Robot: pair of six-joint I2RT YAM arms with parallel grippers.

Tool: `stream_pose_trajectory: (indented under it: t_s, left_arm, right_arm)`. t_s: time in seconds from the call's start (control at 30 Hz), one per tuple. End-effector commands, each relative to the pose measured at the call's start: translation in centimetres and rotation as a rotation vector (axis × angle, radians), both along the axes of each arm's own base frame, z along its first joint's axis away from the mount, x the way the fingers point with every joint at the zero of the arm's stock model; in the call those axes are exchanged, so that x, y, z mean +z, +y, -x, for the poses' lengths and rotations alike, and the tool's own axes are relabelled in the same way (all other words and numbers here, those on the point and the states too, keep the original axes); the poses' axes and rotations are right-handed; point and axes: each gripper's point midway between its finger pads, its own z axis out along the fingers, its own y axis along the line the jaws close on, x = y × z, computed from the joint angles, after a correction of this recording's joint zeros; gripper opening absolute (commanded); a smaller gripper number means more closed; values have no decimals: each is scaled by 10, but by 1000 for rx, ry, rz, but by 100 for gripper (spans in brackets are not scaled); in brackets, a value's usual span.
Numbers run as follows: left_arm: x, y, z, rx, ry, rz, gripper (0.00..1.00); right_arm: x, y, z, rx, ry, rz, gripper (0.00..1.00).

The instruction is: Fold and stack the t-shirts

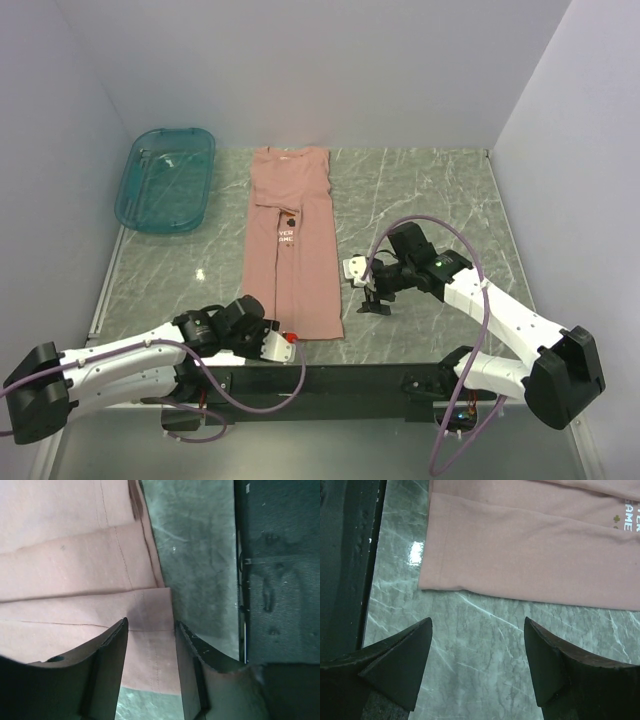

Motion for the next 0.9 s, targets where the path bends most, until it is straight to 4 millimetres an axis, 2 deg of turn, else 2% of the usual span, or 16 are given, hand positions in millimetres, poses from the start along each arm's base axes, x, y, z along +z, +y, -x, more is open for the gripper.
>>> stream_pose_trajectory:
  t_s: [0.0,0.23,0.37,0.47,0.5,0.53,0.6,0.63,0.7,0.73,0.83,0.87]
  left_arm:
    - [1,-7,-10,-6,-52,9,48]
    - [-5,-6,1,-48,13,-31,44]
    - [-7,-5,3,-56,34,-55,36]
    - [-8,-4,3,-53,35,-55,24]
    - [-7,-3,3,-53,28,-52,14]
    - [-6,-3,1,-48,19,-49,9]
    - [-5,-3,0,-45,5,-41,3]
    - [-5,-3,0,-48,5,-41,2]
    - [0,-6,-3,-44,-9,-28,0]
    - [1,-7,-4,-43,-13,-23,0]
    - [4,-9,-5,-47,-26,-11,0]
    - [7,-9,-6,-45,-32,-2,0]
  right_arm:
    - [9,4,-1,14,-10,-28,80]
    - [5,6,3,42,-30,-5,80]
    - [1,11,8,83,-71,23,79]
    - [-3,14,12,111,-103,48,79]
    - [-5,14,14,125,-113,52,79]
    - [-10,15,17,147,-128,60,79]
    - [-15,18,22,173,-142,62,79]
    - [-17,24,25,201,-162,55,79]
    - [-31,27,27,206,-168,85,79]
    - [-38,35,30,219,-175,88,79]
    - [-49,46,24,196,-208,123,78]
    - [-51,51,28,215,-217,134,77]
